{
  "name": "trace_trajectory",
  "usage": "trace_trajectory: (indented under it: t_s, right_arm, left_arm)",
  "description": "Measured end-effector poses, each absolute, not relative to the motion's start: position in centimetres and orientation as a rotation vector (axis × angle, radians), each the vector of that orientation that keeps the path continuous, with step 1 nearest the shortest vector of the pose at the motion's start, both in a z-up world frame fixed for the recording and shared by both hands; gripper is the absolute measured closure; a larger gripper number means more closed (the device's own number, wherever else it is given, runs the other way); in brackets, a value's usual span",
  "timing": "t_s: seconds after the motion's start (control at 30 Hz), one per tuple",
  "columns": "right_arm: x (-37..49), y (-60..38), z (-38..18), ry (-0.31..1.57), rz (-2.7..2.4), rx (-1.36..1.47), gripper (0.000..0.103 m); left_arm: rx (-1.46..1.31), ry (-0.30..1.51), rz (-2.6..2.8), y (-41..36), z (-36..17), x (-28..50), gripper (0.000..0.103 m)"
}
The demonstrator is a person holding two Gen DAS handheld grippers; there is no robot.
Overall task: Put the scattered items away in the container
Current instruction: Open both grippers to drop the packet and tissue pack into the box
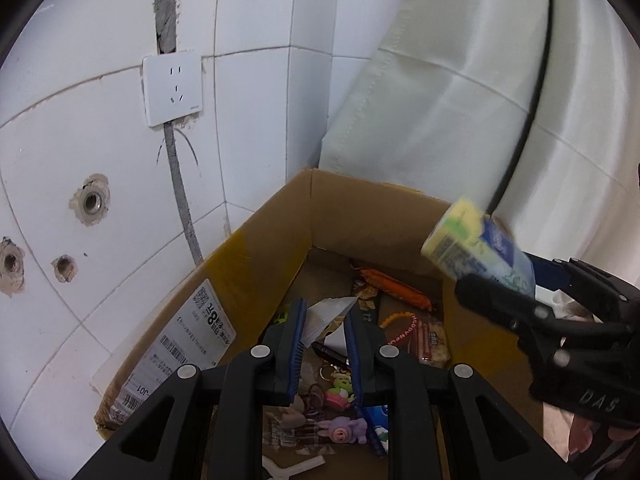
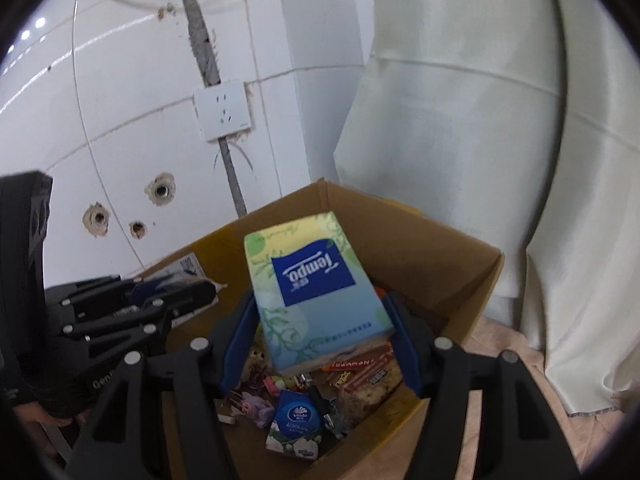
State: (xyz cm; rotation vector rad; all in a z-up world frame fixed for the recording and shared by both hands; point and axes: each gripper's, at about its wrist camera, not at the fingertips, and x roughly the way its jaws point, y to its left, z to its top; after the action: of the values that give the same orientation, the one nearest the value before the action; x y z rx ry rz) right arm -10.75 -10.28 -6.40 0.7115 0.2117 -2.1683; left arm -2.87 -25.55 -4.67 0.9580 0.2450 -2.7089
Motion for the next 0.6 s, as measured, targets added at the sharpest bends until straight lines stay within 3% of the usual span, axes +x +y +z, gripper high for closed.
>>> trace_trajectory:
  t_s: [0.17, 0.5, 0.6]
  right_arm:
    - [-11.0, -10.8, -6.3, 0.205, -2.185, 0.718, 0.017]
    - [-11.1, -9.5, -5.3, 0.168, -2.3, 0.677, 0.001]
    - [-10.9, -9.2, -5.0, 0.168, -2.335, 0.648, 0.0]
  left_arm:
    - [0.965, 0.266, -2.689, -26.1, -5.0, -2.9, 0.082]
    - [1.013, 0.249, -2.654, -26.0, -5.2, -3.3, 0.082]
    - [1.022, 0.241, -2.638, -26.0, -5.2, -3.4, 0.082]
